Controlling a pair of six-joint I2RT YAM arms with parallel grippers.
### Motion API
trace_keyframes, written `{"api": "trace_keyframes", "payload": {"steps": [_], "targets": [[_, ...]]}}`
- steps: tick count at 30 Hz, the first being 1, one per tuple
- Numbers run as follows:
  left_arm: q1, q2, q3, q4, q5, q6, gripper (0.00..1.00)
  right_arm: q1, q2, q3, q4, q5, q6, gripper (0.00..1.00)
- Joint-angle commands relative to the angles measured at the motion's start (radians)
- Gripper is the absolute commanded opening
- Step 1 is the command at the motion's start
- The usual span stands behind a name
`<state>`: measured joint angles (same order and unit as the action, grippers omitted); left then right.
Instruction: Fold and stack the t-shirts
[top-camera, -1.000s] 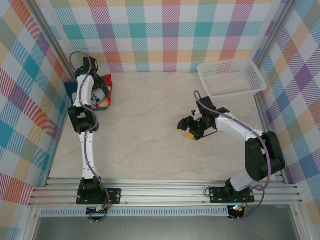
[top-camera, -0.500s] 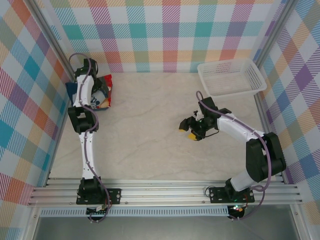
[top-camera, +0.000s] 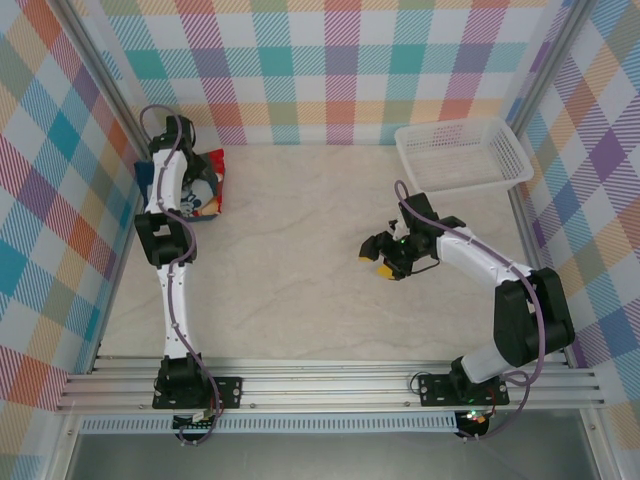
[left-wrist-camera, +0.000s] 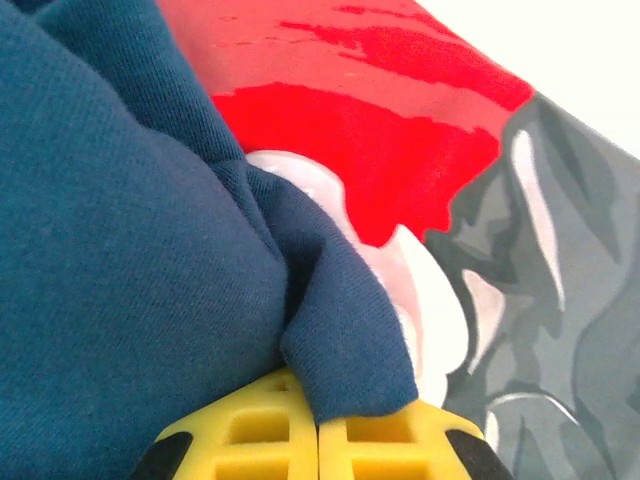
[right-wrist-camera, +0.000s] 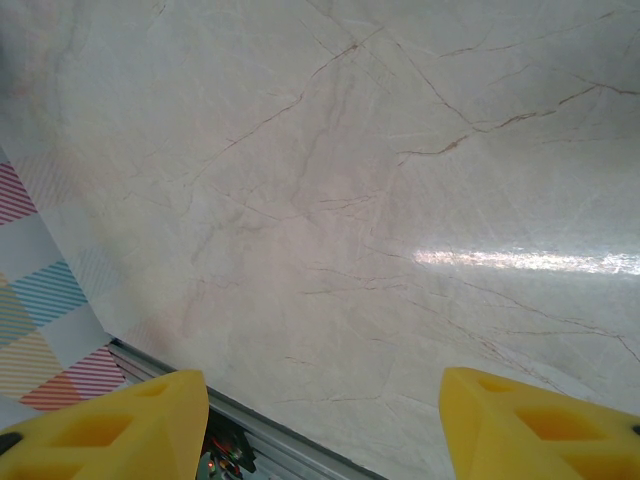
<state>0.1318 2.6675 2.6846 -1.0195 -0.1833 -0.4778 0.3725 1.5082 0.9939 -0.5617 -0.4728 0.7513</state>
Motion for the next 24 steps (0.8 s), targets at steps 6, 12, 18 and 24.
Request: {"api": "trace_keyframes", "payload": {"steps": [6, 12, 18, 24], "targets": [[-0.035, -0.154, -0.037, 0.146, 0.179, 0.142, 0.00, -0.009, -0.010, 0.008, -0.003, -0.006, -0.007, 0.63], [-0.053, -0.145, -0.050, 0.163, 0.219, 0.168, 0.00, -0.009, 0.006, 0.023, -0.001, -0.009, -0.010, 0.63], [-0.050, -0.104, -0.040, 0.084, 0.095, 0.142, 0.34, -0.011, 0.003, 0.020, -0.010, -0.010, -0.012, 0.63], [-0.043, -0.164, -0.022, -0.023, -0.152, 0.060, 0.68, -0.010, -0.001, 0.014, -0.008, -0.018, -0.013, 0.63]]}}
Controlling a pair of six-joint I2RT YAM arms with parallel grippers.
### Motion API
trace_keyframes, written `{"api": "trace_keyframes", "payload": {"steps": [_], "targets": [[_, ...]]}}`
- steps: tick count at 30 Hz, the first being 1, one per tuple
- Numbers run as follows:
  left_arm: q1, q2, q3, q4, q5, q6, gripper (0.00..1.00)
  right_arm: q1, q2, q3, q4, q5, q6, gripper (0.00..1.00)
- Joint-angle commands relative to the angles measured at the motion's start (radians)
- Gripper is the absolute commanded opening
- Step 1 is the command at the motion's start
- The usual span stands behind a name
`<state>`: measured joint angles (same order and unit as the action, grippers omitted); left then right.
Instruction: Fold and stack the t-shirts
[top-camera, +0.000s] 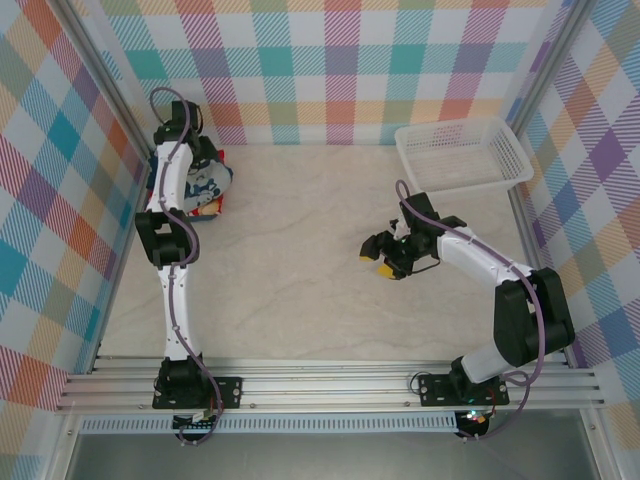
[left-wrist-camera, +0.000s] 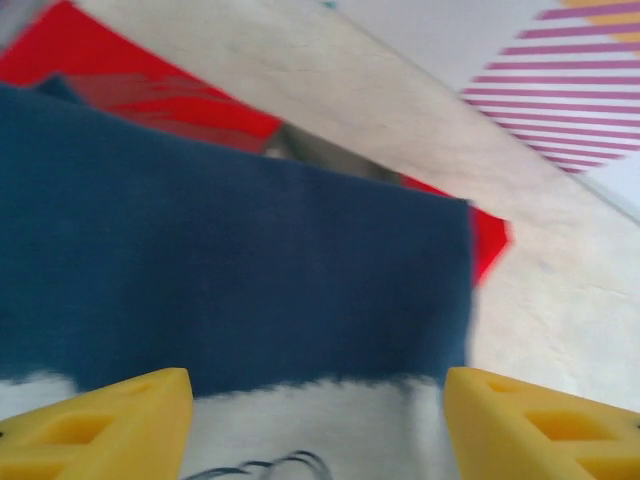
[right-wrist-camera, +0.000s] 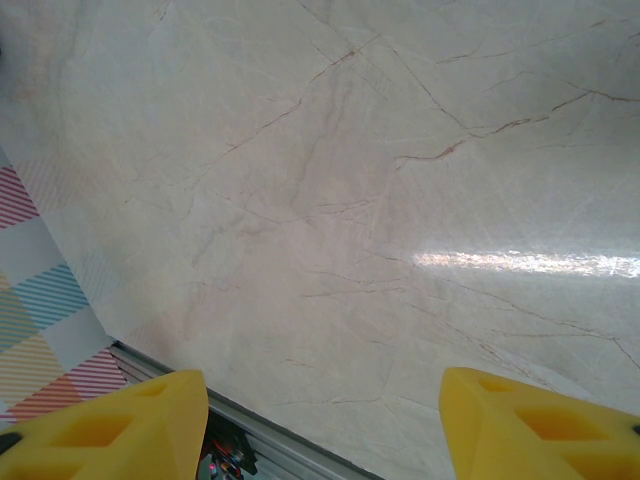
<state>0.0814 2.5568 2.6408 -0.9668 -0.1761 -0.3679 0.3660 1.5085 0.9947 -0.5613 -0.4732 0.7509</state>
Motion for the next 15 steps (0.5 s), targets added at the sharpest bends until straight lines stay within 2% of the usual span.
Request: {"api": "trace_keyframes", "payload": {"steps": [1, 4, 7, 10, 13, 15], "targets": [[0.015, -0.073, 0.012, -0.090, -0.198, -0.087, 0.68, -0.004, -0.001, 0.013, -0.006, -0.019, -0.014, 0.63], [0.051, -0.129, -0.037, -0.126, -0.238, -0.192, 0.66, -0.004, 0.003, 0.014, -0.001, -0.024, -0.015, 0.63], [0.104, -0.172, -0.136, -0.105, -0.176, -0.286, 0.62, -0.004, 0.009, 0.012, 0.007, -0.029, -0.015, 0.63], [0.156, -0.155, -0.153, -0.080, -0.136, -0.309, 0.61, -0.004, 0.005, 0.000, 0.023, -0.037, -0.009, 0.63], [0.216, -0.098, -0.135, -0.020, 0.032, -0.332, 0.61, -0.004, -0.009, -0.029, 0.052, -0.046, 0.005, 0.63], [0.239, -0.069, -0.114, 0.019, 0.068, -0.338, 0.61, -0.004, -0.022, -0.058, 0.077, -0.054, 0.018, 0.63]]}}
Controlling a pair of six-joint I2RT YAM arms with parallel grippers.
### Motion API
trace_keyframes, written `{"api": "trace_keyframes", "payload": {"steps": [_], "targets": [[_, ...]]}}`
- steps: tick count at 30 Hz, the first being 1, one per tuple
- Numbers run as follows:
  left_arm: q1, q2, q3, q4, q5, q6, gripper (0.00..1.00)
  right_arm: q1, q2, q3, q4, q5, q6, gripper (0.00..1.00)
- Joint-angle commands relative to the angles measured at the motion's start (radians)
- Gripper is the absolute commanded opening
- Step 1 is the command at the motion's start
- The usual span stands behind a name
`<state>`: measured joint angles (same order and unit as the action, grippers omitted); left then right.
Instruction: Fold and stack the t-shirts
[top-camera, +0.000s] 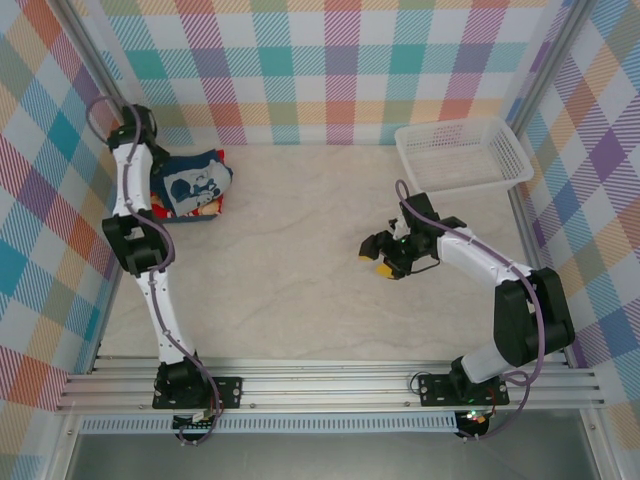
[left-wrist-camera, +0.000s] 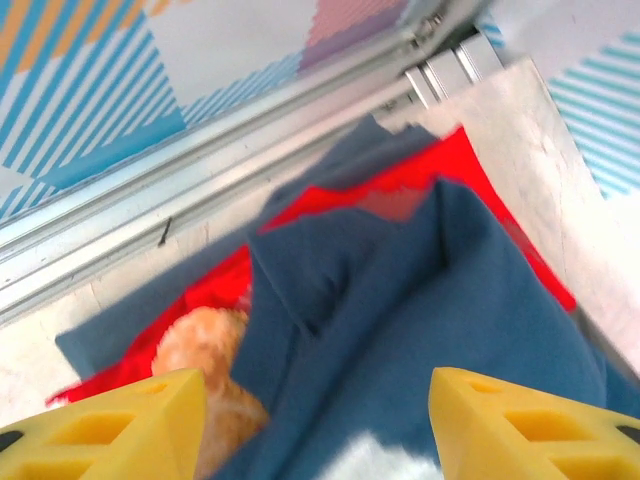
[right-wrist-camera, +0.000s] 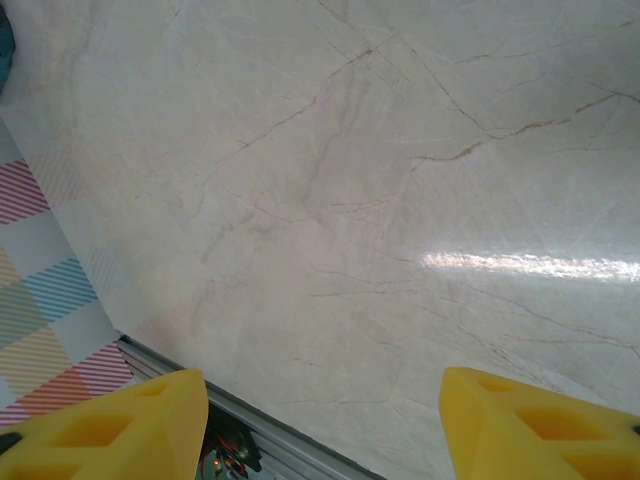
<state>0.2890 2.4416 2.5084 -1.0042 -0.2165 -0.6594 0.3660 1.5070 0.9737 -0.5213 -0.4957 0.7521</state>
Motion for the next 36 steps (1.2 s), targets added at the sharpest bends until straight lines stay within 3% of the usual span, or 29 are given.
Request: {"api": "trace_keyframes", "payload": {"steps": [1, 13, 18, 22, 26, 32, 36], "targets": [[0.033, 0.051, 0.013, 0.099, 0.123, -0.040, 0.62, -0.004, -0.029, -0.056, 0.050, -0.036, 0.027, 0.63], [0.018, 0.082, 0.014, 0.284, 0.215, -0.047, 0.59, -0.030, -0.088, -0.156, 0.071, -0.033, 0.039, 0.64], [0.016, 0.152, 0.117, 0.187, 0.176, -0.052, 0.58, -0.036, -0.060, -0.140, 0.076, -0.047, 0.034, 0.63], [0.017, 0.171, 0.108, 0.175, 0.211, -0.059, 0.55, -0.041, -0.051, -0.123, 0.064, -0.048, 0.024, 0.63], [0.016, 0.179, 0.105, 0.172, 0.214, -0.062, 0.41, -0.045, -0.054, -0.120, 0.057, -0.046, 0.024, 0.63], [0.018, 0.146, 0.104, 0.177, 0.176, -0.057, 0.01, -0.045, -0.058, -0.127, 0.062, -0.043, 0.027, 0.63], [0.016, 0.085, 0.103, 0.147, 0.121, -0.005, 0.00, -0.045, -0.056, -0.127, 0.070, -0.045, 0.030, 0.63]]}}
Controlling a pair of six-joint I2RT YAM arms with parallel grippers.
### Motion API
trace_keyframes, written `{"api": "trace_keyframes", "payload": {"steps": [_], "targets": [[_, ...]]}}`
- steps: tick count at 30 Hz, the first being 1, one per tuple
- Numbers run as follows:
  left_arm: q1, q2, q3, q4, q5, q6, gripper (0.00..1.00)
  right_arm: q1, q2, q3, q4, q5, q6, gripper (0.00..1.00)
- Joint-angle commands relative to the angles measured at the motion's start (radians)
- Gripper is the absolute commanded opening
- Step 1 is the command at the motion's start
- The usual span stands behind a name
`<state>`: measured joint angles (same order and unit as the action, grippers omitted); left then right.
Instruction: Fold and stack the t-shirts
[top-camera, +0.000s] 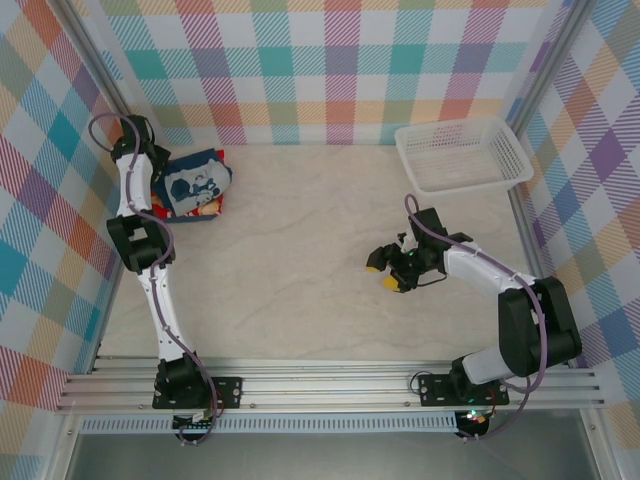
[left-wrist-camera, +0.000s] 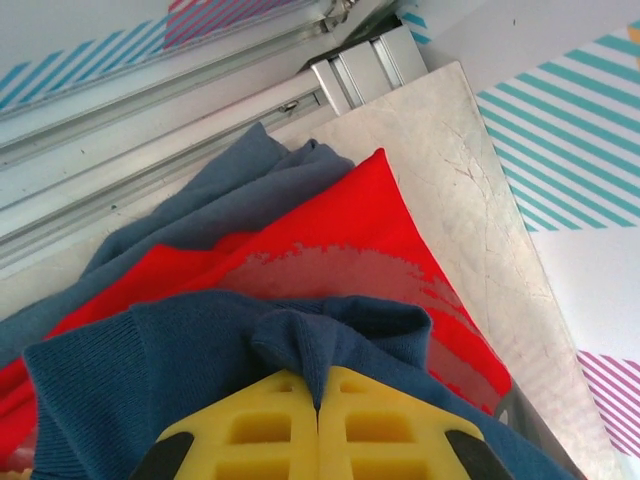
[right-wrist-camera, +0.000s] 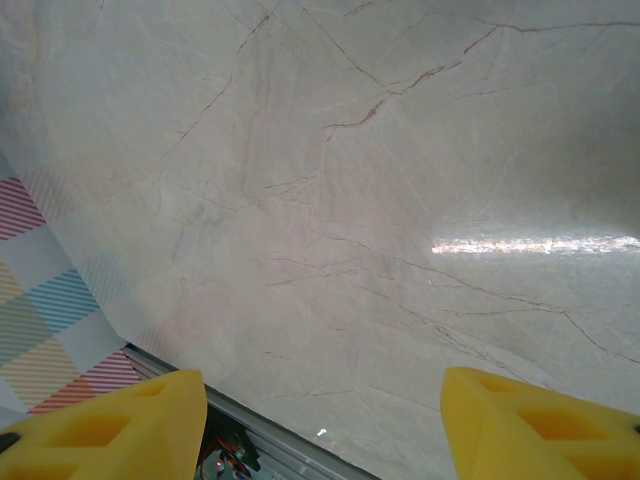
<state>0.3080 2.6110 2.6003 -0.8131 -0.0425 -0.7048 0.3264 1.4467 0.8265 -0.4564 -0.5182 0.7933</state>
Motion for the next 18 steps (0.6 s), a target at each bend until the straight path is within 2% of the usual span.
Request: {"api": "trace_keyframes", "payload": {"steps": [1, 7, 12, 16, 18], "targets": [[-0.004, -0.102, 0.011, -0.054, -0.074, 0.058, 0.00, -0.007, 0.006, 0.022, 0.006, -0.023, -0.011, 0.63], [0.006, -0.182, -0.028, -0.110, -0.199, 0.089, 0.00, -0.006, 0.014, 0.029, 0.012, -0.034, -0.012, 0.63], [0.008, -0.222, -0.107, -0.060, -0.190, 0.074, 0.02, -0.006, 0.015, 0.037, 0.006, -0.035, -0.019, 0.63], [0.009, -0.238, -0.119, -0.069, -0.229, 0.079, 0.02, -0.006, 0.010, 0.031, 0.007, -0.035, -0.015, 0.63], [0.015, -0.225, -0.120, -0.091, -0.238, 0.076, 0.07, -0.006, 0.009, 0.029, 0.008, -0.036, -0.014, 0.63]]}}
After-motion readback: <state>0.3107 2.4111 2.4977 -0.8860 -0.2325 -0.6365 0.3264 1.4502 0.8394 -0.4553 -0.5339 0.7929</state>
